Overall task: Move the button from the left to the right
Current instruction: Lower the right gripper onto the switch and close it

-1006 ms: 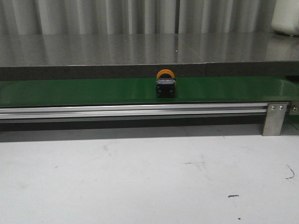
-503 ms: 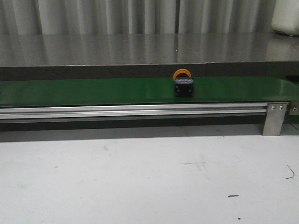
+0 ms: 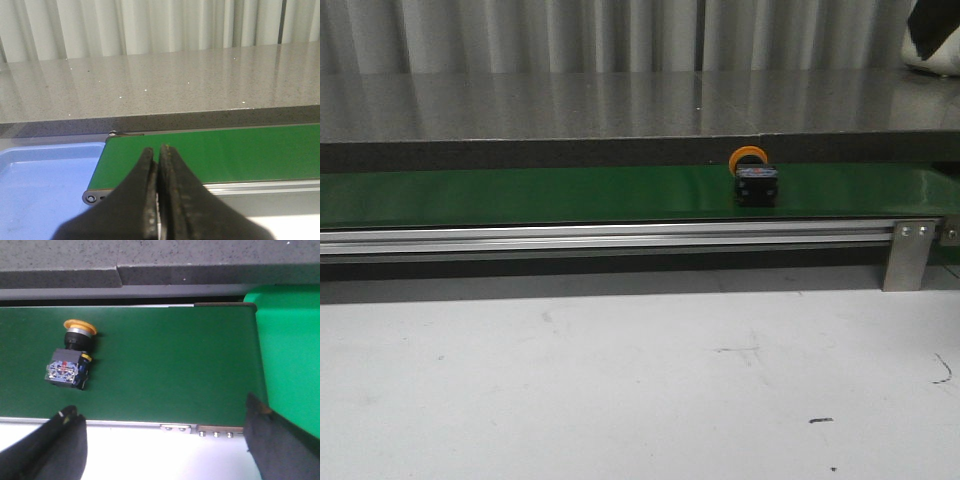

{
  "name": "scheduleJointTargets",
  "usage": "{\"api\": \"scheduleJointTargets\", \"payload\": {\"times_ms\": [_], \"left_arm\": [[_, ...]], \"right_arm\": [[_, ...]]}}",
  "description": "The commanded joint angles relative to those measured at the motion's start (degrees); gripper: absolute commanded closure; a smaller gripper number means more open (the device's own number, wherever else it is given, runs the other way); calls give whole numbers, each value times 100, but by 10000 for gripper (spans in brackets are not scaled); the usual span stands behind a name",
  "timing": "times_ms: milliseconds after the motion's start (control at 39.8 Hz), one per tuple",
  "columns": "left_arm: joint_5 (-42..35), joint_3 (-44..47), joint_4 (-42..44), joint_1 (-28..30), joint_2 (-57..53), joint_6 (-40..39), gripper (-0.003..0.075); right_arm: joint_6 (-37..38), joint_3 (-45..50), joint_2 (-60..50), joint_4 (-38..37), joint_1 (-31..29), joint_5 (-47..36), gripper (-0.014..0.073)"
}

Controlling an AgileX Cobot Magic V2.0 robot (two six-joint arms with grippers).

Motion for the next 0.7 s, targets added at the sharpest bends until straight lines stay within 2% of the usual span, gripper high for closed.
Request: {"api": "scheduleJointTargets", "payload": {"times_ms": [0, 327, 679], "left_arm": [[-413, -148, -58, -34, 63, -52, 741], [-413, -148, -58, -34, 63, -52, 741], [-413, -148, -58, -34, 63, -52, 741]], "right_arm": [[-24, -644, 298, 264, 18, 6, -52], [-188, -1876, 1607, 455, 281, 609, -52], [-214, -2596, 2670, 460, 335, 1088, -52]]}}
